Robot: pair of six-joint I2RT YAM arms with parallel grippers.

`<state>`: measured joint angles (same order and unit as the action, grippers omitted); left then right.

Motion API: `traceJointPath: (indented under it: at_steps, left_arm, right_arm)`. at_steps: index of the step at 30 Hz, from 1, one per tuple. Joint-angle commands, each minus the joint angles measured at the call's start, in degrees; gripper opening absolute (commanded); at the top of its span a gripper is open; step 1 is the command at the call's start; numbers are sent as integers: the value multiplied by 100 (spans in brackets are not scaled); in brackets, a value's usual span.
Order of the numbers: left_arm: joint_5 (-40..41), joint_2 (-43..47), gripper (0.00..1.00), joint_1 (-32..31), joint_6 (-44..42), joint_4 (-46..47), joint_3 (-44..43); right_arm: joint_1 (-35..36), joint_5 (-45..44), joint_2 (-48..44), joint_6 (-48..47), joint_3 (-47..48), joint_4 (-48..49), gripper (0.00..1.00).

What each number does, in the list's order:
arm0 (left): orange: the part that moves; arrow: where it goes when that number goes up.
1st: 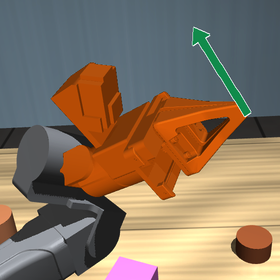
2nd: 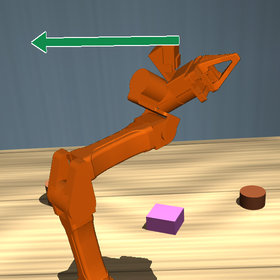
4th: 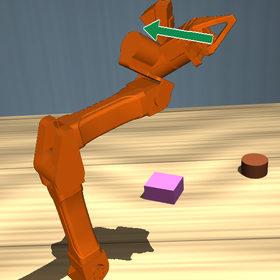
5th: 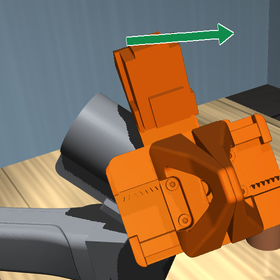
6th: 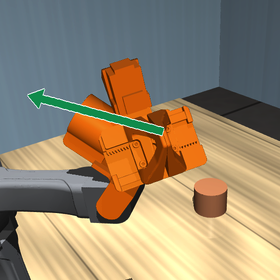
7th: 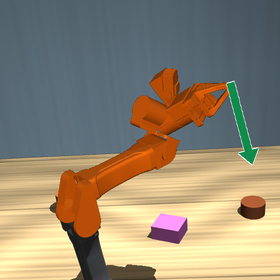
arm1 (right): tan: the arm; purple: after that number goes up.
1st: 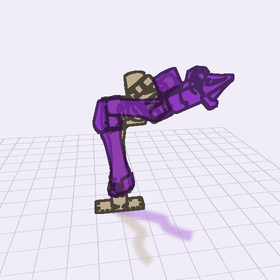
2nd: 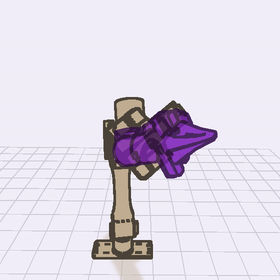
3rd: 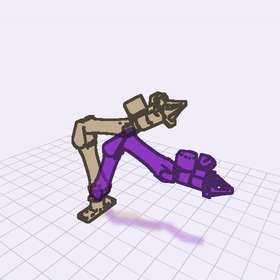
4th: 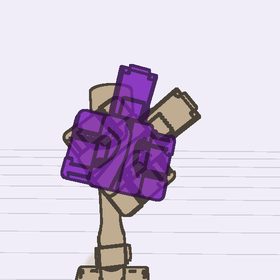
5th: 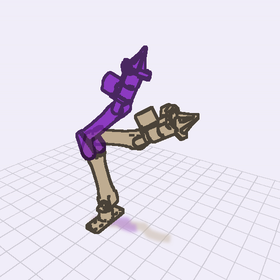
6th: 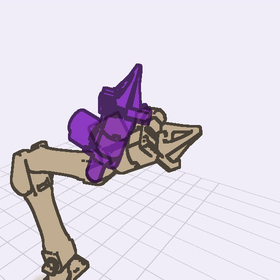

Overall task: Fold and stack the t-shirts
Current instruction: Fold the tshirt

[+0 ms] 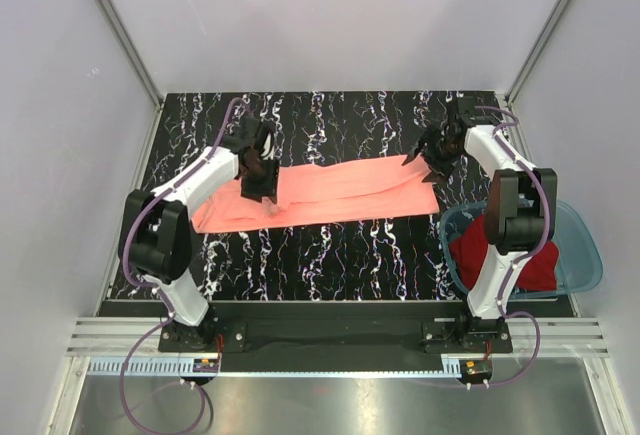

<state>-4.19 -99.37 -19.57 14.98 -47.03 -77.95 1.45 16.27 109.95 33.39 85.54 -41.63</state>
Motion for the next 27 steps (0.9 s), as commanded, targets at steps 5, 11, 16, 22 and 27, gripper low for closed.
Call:
traceJointPath:
  at_steps: [5, 11, 16, 22, 27]
  left_arm:
    - [-267, 1156, 64, 627, 548, 36, 754]
    - [-1276, 1457, 56, 1990, 1375, 720, 1642]
    - [-1683, 1148, 58, 2370, 1683, 1055, 1836]
    - [-1183, 1008, 53, 2458, 1148, 862, 1748]
    - [-882, 955, 53, 2467, 796, 985, 1635]
  right_arm:
    - [57, 289, -343, 19, -37, 120, 77]
    - [66, 315, -457, -25, -116, 93, 77]
    - [48, 254, -545, -113, -230, 58, 77]
    - [-22, 245, -685, -183, -432, 67, 77]
    - [-57, 280, -712, -210, -591, 137, 78]
